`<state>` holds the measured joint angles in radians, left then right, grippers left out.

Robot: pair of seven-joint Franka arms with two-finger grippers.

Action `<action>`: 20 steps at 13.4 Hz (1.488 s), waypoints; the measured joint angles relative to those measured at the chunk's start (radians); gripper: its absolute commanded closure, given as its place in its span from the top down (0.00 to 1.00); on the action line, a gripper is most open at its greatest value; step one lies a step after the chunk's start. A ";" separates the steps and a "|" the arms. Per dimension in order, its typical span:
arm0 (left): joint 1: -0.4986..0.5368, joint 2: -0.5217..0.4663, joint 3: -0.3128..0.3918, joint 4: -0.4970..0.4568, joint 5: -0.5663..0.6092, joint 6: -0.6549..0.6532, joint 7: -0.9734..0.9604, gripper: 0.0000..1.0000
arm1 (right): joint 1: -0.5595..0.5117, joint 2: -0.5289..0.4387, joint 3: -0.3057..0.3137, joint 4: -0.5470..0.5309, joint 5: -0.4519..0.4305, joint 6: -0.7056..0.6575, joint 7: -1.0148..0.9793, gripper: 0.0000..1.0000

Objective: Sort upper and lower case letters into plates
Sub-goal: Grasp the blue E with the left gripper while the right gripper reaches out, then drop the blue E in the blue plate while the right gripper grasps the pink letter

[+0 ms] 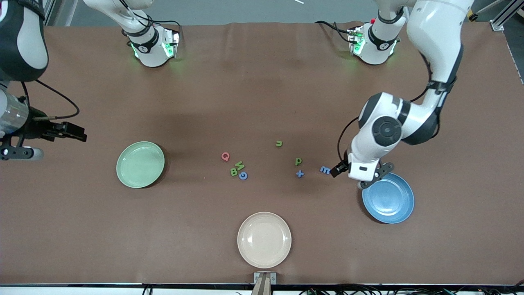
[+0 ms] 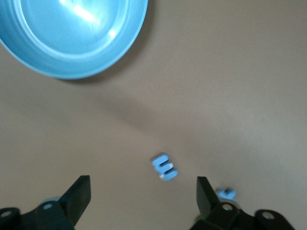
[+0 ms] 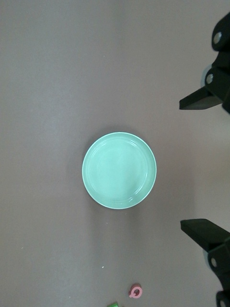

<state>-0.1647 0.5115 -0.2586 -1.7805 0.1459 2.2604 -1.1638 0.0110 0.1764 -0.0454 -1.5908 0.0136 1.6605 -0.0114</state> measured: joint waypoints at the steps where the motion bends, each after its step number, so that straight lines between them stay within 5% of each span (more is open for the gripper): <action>1: -0.011 0.027 0.000 0.000 0.021 0.034 -0.079 0.89 | 0.008 0.014 0.001 0.005 0.001 0.000 0.001 1.00; 5: -0.029 0.129 0.000 0.001 0.098 0.103 -0.273 0.80 | 0.067 0.069 0.010 0.010 0.003 0.012 0.012 1.00; 9: -0.036 0.170 -0.001 0.002 0.103 0.124 -0.316 0.64 | 0.206 0.118 0.015 -0.025 0.036 0.129 0.238 1.00; 12: -0.045 0.181 -0.001 0.003 0.103 0.137 -0.320 0.36 | 0.297 0.170 0.016 -0.099 0.070 0.297 0.348 1.00; 14: -0.048 0.181 -0.001 0.009 0.103 0.142 -0.321 0.03 | 0.355 0.212 0.017 -0.167 0.078 0.470 0.426 1.00; 20: -0.017 0.179 0.009 0.049 0.196 0.142 -0.202 0.00 | 0.546 0.357 0.016 -0.243 0.079 0.750 0.603 1.00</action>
<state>-0.1815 0.6908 -0.2499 -1.7317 0.3415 2.4027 -1.3654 0.5568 0.5339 -0.0292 -1.8342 0.0925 2.4105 0.5917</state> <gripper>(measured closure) 0.731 0.000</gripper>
